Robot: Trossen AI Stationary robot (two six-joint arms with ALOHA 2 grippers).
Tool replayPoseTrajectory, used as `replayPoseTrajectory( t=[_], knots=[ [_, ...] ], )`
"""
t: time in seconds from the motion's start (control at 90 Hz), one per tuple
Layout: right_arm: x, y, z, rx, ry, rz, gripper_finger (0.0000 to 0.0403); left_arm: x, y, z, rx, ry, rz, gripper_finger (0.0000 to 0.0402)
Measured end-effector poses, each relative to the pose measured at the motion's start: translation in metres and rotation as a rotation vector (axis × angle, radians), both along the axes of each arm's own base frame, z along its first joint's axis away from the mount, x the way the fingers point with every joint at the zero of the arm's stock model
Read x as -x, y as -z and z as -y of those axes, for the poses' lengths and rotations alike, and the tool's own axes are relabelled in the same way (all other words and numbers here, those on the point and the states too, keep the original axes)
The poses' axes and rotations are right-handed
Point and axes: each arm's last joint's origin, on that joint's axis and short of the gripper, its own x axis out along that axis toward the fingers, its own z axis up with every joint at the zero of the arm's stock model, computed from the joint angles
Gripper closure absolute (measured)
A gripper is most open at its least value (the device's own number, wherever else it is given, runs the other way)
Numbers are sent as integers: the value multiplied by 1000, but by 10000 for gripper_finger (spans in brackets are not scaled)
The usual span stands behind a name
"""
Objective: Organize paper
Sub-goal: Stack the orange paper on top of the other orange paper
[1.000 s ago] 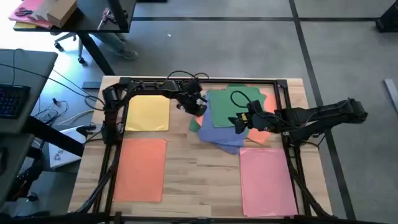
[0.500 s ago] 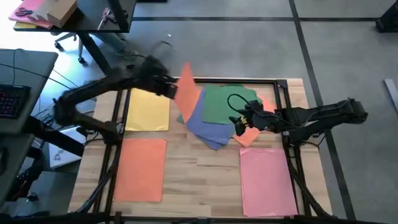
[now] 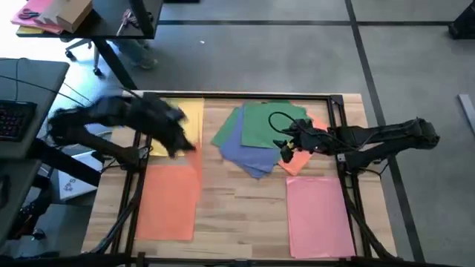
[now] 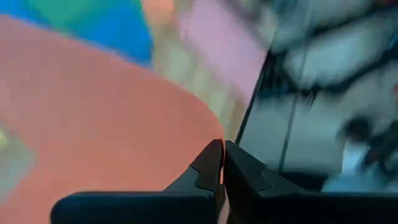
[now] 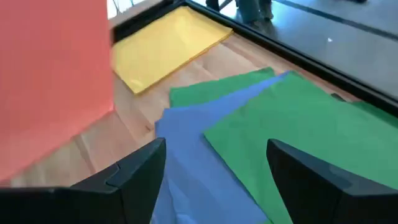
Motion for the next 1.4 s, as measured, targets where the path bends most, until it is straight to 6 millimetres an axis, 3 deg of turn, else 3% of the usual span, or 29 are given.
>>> replayPoseTrajectory(
  t=[0.089,0.189,0.311,0.4,0.589,0.822,1.122,1.4],
  knots=[
    [-1,-1,0,-40,29,36,139,-18,11,23,44,129,-49,402],
    [-1,-2,0,-99,80,82,139,-26,1,44,69,243,19,402],
    [-1,-2,0,-118,107,97,139,-15,-16,66,149,348,48,402],
    [-1,-2,1,-132,126,109,139,-2,-12,82,152,389,-40,402],
    [-4,1,0,-179,164,125,139,14,32,112,93,442,-368,401],
    [-12,10,0,-187,180,91,139,12,88,157,155,599,-525,401],
    [-26,28,-1,-151,184,6,139,19,156,163,71,495,-829,401],
    [-32,37,-3,-156,142,-51,139,23,186,144,-11,213,-958,401]
  ],
)
